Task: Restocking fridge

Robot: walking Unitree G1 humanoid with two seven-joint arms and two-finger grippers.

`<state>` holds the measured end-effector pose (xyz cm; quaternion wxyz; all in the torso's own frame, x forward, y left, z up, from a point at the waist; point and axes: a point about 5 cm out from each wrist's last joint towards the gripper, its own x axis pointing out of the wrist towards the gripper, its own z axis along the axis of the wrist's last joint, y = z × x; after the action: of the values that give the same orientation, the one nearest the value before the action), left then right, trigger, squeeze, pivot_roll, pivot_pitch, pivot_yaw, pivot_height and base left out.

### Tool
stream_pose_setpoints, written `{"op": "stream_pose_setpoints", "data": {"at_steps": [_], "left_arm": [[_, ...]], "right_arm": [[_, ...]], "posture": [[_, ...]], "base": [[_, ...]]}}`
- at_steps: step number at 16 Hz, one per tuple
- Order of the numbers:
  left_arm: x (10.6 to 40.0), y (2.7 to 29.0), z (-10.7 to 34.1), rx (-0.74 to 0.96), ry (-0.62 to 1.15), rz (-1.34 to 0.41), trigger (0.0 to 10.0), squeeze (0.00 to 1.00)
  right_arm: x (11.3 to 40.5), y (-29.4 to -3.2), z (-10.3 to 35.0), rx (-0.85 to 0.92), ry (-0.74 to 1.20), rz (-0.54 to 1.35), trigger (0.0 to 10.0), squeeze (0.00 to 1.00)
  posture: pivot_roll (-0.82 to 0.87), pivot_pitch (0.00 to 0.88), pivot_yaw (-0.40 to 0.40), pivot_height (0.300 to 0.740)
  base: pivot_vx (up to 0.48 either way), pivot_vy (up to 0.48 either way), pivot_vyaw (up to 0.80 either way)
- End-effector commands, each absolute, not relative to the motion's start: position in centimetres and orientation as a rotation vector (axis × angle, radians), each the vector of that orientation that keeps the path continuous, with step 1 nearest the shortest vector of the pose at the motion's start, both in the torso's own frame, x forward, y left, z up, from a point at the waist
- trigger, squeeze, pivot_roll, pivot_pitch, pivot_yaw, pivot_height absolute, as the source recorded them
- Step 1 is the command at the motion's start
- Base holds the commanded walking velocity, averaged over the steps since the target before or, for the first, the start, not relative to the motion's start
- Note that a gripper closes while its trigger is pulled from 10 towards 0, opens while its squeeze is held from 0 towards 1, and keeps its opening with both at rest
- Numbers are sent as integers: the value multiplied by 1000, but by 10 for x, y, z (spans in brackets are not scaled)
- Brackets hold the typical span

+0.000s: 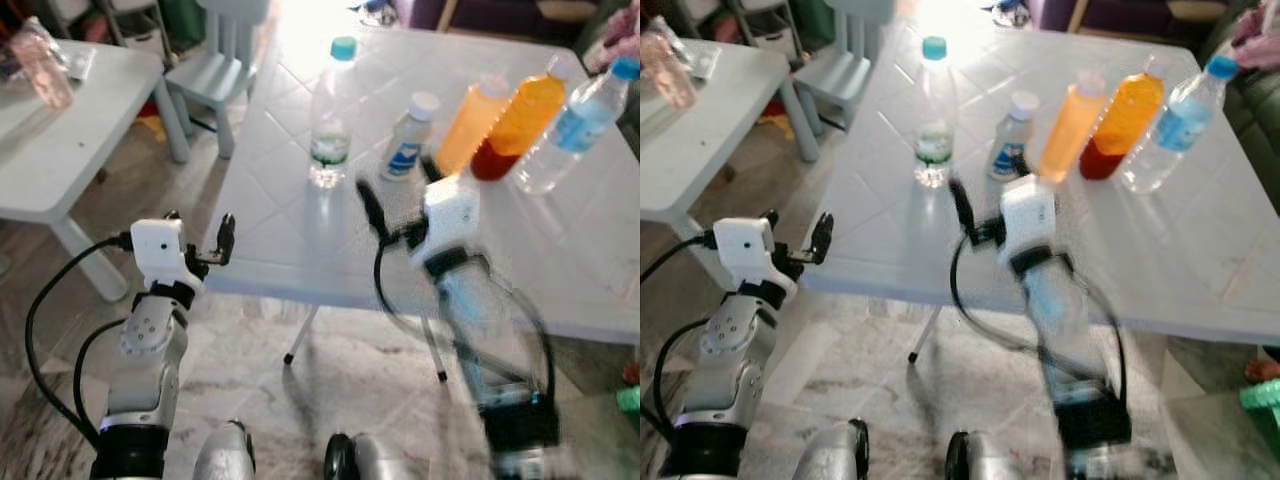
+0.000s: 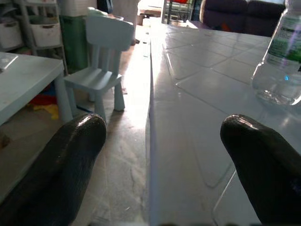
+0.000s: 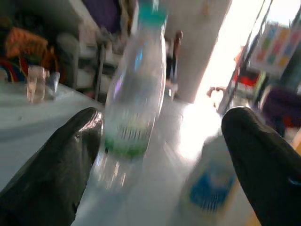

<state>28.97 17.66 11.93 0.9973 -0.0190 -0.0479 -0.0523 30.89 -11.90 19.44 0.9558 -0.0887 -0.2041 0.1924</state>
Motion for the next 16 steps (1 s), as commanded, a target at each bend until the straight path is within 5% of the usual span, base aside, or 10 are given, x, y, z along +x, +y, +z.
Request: {"op": "stream_pose_setpoints", "data": {"at_steps": [1,7,16], "left_arm": [[289,180,118,-11,-85,-88,10000,0],[284,194,122,40,-82,-51,10000,0],[282,206,131,103,-82,-62,10000,0]], "right_arm": [[316,-119,200,-186,-426,426,10000,0],[350,-101,244,-231,-537,565,10000,0],[385,-102,275,-176,-551,522,10000,0]], "posture": [[53,172,-65,740],[112,188,-54,740],[183,207,-24,740]], "base": [[0,0,0],[0,0,0],[0,0,0]]}}
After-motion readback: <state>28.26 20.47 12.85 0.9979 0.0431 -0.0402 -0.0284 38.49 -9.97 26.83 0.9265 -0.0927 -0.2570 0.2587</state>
